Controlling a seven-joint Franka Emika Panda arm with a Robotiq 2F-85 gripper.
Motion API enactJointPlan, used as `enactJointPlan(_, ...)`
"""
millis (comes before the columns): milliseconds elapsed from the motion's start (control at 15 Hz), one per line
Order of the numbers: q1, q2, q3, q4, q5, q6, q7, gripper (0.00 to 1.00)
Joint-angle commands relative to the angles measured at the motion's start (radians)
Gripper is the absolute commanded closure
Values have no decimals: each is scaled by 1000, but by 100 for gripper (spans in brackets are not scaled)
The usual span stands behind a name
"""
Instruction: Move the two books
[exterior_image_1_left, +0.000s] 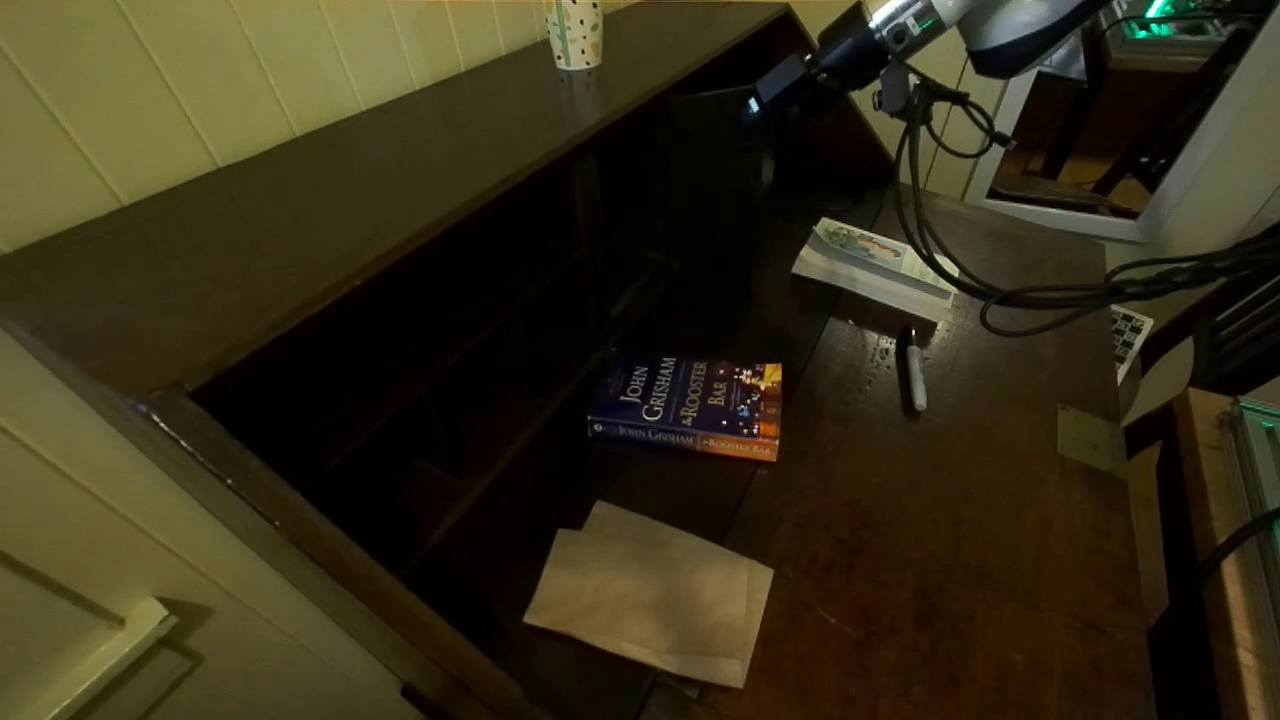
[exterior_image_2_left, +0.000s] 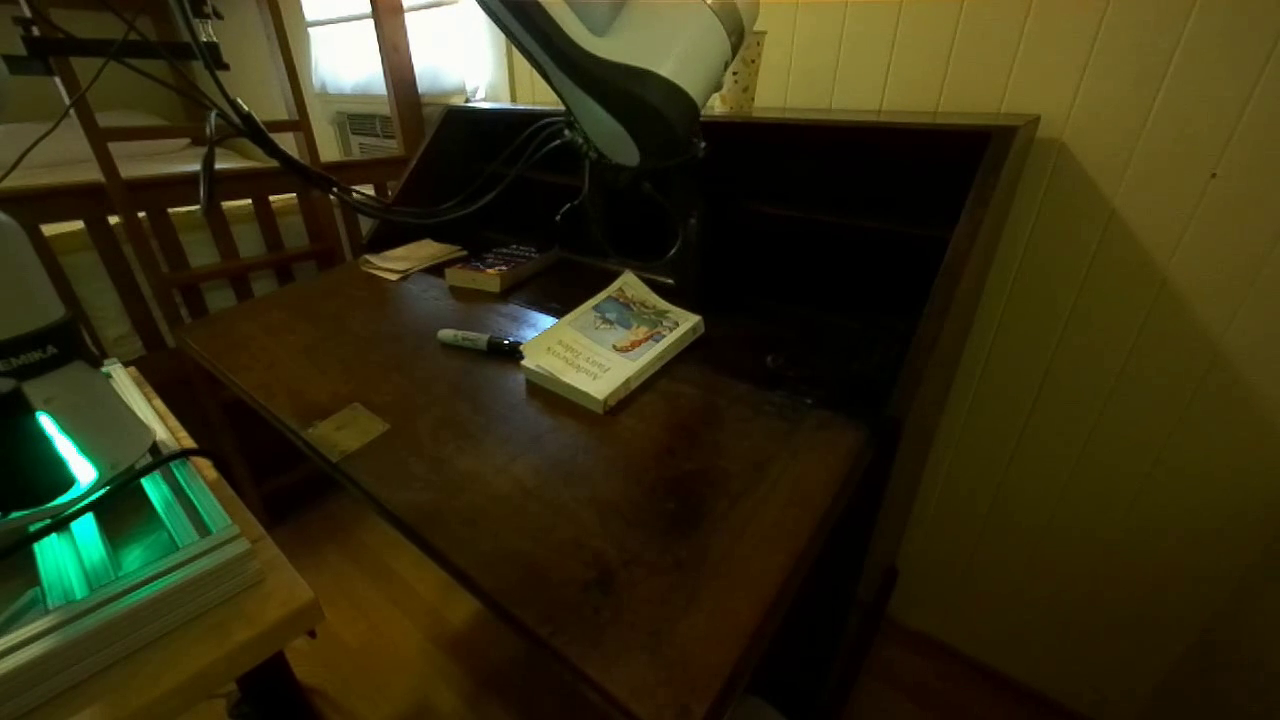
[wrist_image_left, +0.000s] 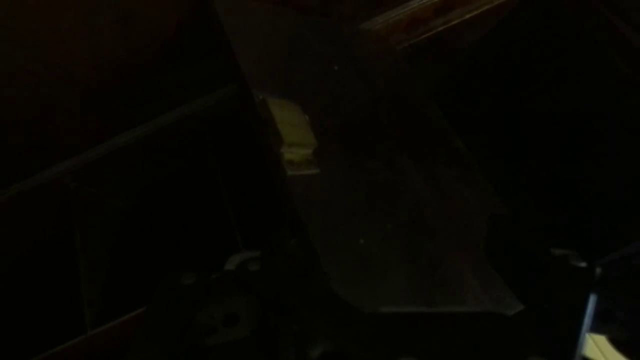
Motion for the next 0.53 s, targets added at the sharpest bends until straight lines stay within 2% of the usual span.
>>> enactJointPlan(0, 38, 18, -38, 72, -96, 76, 129, 0)
enactJointPlan(467, 76, 11, -61, 96, -178, 159, 204, 0)
